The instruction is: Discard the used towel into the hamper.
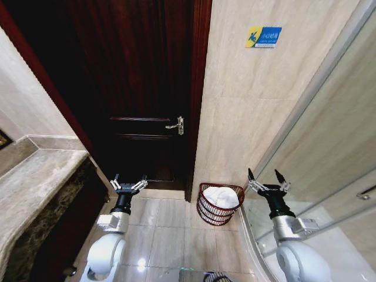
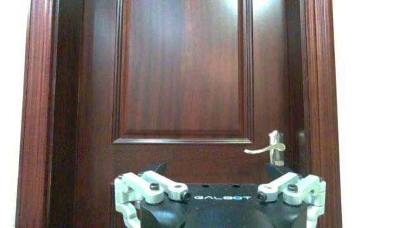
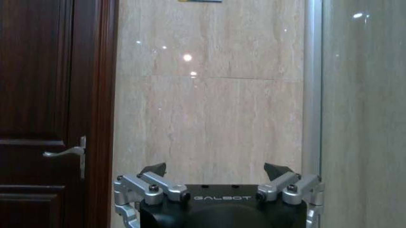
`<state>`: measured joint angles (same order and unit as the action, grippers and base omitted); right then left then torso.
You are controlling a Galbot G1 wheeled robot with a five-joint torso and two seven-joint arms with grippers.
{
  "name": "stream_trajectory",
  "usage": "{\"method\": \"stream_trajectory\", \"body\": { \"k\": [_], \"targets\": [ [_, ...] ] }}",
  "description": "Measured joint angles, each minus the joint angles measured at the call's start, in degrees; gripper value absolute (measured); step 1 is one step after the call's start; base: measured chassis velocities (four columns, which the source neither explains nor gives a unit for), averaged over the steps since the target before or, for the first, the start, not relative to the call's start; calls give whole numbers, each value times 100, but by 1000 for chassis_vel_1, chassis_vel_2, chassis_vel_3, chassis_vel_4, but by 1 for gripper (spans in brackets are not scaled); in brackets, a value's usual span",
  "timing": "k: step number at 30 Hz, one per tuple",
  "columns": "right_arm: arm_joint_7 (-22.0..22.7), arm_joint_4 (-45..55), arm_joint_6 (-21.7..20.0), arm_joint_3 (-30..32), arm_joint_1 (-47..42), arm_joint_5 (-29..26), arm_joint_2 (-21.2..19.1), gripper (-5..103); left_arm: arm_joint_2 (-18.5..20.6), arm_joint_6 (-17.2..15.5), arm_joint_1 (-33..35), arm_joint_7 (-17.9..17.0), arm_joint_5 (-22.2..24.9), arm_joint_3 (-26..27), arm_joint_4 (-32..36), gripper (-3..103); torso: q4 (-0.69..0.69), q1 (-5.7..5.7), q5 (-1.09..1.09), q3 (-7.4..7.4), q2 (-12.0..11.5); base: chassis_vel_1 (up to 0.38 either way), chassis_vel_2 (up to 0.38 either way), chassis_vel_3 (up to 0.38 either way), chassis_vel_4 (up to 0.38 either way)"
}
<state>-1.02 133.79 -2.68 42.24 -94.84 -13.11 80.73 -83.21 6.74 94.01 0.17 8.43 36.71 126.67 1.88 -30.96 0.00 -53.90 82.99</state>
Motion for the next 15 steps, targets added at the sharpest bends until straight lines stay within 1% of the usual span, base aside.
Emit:
{"method": "stream_trajectory", "body": {
  "k": [2, 3, 7, 11, 15],
  "targets": [
    [0, 4, -13, -7, 9, 7, 4, 100, 9, 6, 10, 4, 6, 8, -3, 100, 0, -54, 0, -58, 112, 0, 0, 0, 0],
    [0, 4, -13, -7, 9, 7, 4, 100, 9, 6, 10, 4, 6, 8, -3, 100, 0, -54, 0, -58, 112, 0, 0, 0, 0],
    [1, 17, -14, -50, -10, 45, 39, 100, 32, 91, 15, 5, 90, 18, -2, 100, 0, -124, 0, -144, 270, 0, 0, 0, 0],
    [2, 52, -13, -66, -58, 81, 64, 100, 36, 82, 57, -7, 101, 22, 7, 100, 0, -147, 0, -176, 323, 0, 0, 0, 0],
    [5, 70, -8, -56, -78, 87, 66, 100, 41, 65, 68, -10, 95, 35, 20, 100, 0, -149, 0, -181, 329, 0, 0, 0, 0]
  ]
}}
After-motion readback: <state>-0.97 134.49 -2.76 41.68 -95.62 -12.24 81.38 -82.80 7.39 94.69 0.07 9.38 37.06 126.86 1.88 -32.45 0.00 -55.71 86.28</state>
